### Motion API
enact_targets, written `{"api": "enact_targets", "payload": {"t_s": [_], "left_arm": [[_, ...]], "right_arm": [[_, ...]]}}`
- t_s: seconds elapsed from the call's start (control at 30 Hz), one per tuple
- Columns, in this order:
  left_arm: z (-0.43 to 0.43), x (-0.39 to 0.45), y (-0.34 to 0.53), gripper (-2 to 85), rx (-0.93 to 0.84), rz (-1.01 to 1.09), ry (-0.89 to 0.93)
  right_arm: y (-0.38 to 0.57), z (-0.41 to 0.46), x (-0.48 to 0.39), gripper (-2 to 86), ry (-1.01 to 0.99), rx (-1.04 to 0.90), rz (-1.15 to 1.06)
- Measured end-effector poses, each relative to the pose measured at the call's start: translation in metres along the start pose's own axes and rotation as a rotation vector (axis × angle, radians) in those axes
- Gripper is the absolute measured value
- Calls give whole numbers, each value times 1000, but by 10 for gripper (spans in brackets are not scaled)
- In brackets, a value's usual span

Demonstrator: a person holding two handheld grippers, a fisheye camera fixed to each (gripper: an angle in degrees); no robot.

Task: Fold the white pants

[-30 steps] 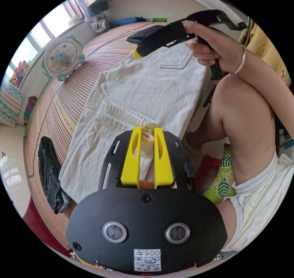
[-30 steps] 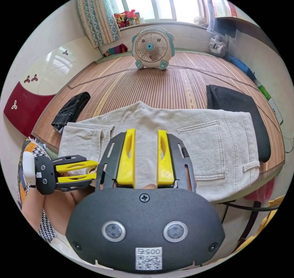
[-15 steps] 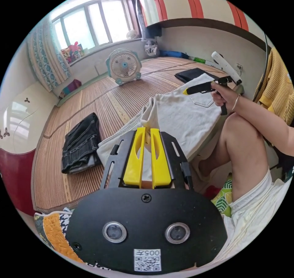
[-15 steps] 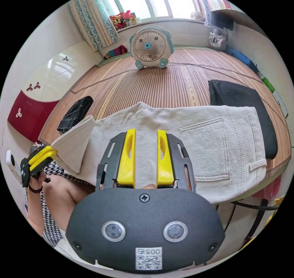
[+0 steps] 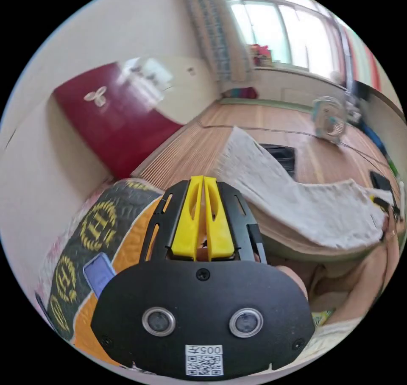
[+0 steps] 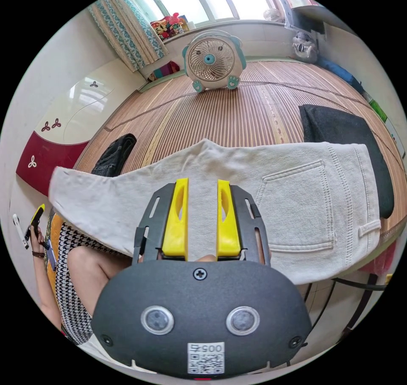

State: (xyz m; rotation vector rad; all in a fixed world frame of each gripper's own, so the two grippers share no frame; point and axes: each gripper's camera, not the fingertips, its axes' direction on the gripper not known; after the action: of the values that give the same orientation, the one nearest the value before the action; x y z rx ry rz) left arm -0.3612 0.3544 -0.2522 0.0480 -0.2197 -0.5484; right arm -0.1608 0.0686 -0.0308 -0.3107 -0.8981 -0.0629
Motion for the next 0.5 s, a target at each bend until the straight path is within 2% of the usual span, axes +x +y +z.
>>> {"api": "enact_targets", "payload": {"t_s": [0.17,0.5], "left_arm": [[12,-8,49,-4,9,3,173],[5,140,28,43,21,368,401]], "right_arm": [[13,3,-3,84,33,-13,-18],[54,-24,13,81,118,64,-9]]}}
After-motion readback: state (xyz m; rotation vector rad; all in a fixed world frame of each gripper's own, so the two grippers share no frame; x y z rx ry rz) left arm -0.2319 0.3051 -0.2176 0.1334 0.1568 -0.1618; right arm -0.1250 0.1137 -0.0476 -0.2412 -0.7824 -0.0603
